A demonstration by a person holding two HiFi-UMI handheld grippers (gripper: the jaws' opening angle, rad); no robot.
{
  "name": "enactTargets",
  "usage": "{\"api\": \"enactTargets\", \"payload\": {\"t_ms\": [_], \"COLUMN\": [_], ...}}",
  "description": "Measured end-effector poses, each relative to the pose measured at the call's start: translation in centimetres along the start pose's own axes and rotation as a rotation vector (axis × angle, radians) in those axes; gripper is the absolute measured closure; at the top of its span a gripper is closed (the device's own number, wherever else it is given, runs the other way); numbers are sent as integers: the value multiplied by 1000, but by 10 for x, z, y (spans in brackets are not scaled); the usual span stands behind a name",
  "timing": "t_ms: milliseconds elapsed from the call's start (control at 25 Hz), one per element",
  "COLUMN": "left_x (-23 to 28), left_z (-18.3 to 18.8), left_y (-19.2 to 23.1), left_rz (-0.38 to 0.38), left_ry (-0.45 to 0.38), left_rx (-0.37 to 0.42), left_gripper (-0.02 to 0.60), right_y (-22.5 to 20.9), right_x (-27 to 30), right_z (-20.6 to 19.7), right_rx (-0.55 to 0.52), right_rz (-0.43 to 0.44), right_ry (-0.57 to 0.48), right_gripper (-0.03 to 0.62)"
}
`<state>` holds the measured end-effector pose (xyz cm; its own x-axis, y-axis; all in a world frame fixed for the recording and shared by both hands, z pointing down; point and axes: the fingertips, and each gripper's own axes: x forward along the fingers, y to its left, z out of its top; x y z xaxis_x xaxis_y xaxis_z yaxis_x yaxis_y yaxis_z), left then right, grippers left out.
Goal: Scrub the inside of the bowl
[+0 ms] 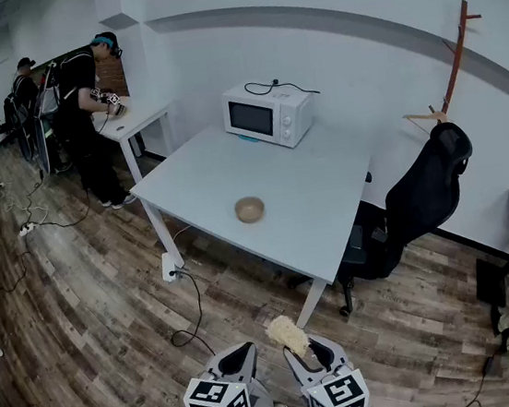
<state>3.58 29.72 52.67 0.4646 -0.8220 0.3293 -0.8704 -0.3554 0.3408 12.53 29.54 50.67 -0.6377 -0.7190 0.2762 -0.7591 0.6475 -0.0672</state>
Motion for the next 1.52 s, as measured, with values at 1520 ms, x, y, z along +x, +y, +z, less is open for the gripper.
{"api": "enactTargets", "payload": {"t_ms": [1520], "left_x": [56], "left_z": [41], "left_y": [78], "left_rz": [42], "left_ry": [-7], "left_rx": [-51], "left_gripper": [563], "right_y": [-26], "right_x": [96], "right_z": [24], "right_rx": [29], "right_rz": [25], "right_ry": [35], "right_gripper": [419]}}
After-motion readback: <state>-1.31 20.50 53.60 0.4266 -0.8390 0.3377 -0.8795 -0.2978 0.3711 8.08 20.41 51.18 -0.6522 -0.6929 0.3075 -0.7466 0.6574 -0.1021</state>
